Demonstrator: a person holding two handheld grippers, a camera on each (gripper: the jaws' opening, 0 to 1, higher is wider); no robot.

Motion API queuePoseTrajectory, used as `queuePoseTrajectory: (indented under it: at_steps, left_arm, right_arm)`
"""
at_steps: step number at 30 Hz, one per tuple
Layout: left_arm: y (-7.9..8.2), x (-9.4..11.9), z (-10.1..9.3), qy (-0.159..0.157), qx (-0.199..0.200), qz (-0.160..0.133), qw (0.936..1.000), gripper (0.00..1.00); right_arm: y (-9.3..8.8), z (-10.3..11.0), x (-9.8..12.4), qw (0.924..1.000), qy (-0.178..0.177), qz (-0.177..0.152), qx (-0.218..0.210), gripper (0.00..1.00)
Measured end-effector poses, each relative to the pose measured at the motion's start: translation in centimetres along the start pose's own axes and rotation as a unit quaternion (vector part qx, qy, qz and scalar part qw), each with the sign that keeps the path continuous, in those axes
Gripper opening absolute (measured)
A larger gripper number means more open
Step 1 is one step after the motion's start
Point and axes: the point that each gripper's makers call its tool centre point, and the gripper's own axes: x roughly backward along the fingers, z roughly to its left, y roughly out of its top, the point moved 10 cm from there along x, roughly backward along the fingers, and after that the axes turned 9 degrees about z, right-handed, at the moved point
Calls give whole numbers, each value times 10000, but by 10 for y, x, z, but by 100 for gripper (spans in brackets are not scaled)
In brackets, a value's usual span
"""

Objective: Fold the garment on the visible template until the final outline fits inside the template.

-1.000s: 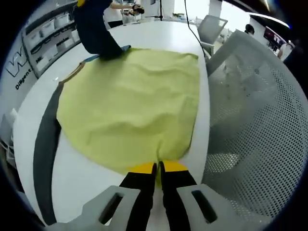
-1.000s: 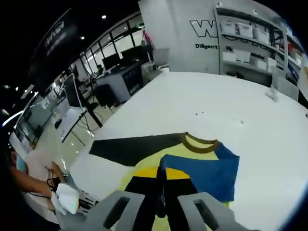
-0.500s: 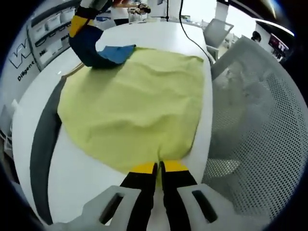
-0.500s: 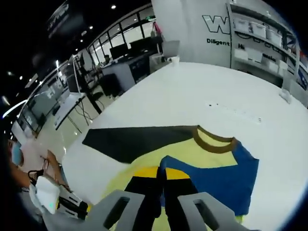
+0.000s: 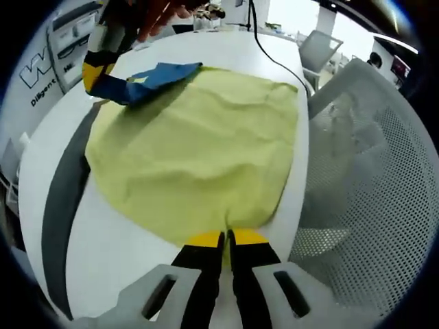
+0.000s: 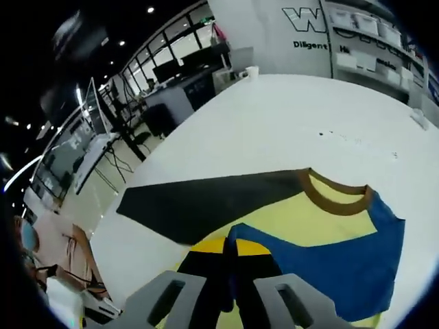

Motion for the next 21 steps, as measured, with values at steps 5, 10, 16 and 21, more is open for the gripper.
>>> queuePoseTrajectory:
  at_steps: [5,10,16,21]
  left_arm:
    - [1,0,0,-4,-65,16,10000,11]
    - [-1,1,0,-30,-11,-11,10000,11]
    - [-1,1,0,-40,-32,-36,10000,11]
    - [-1,1,0,-62,-80,-31,9999,11]
  right_arm:
    - [-7,2,-12,9999,-52,39,113,0]
    - [-7,5,-13,9988,-9,-153,465,6]
    - [-3,1,9,9971,-29,-404,647,16]
    - [-6,-25,31,9965,-227,-540,598,20]
